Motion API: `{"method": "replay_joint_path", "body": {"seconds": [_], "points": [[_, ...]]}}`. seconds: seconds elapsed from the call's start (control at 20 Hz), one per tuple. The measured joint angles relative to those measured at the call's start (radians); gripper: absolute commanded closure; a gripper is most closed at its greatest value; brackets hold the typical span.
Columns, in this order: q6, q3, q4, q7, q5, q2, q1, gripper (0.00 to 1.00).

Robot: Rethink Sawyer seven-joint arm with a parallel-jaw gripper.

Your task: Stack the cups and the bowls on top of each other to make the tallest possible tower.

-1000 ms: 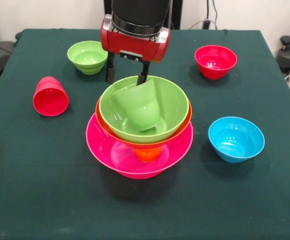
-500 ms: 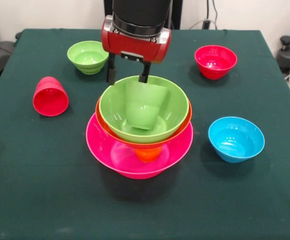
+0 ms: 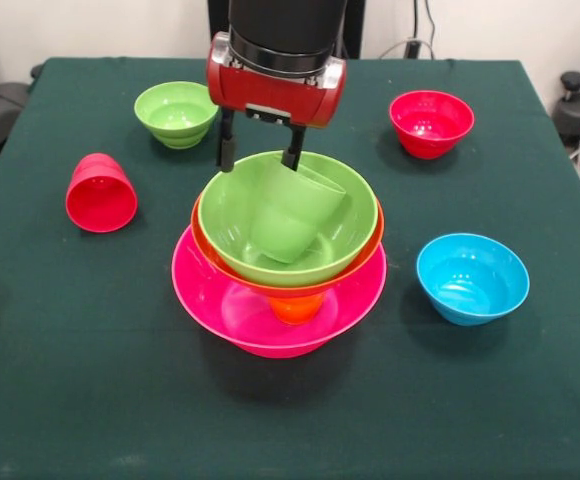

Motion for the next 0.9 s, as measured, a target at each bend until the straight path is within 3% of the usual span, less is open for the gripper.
{"method": "replay_joint_path", "body": {"seconds": [0.9], "points": [[0.0,0.0,-0.052,0.0,0.0,0.027,0.004,0.0]]}}
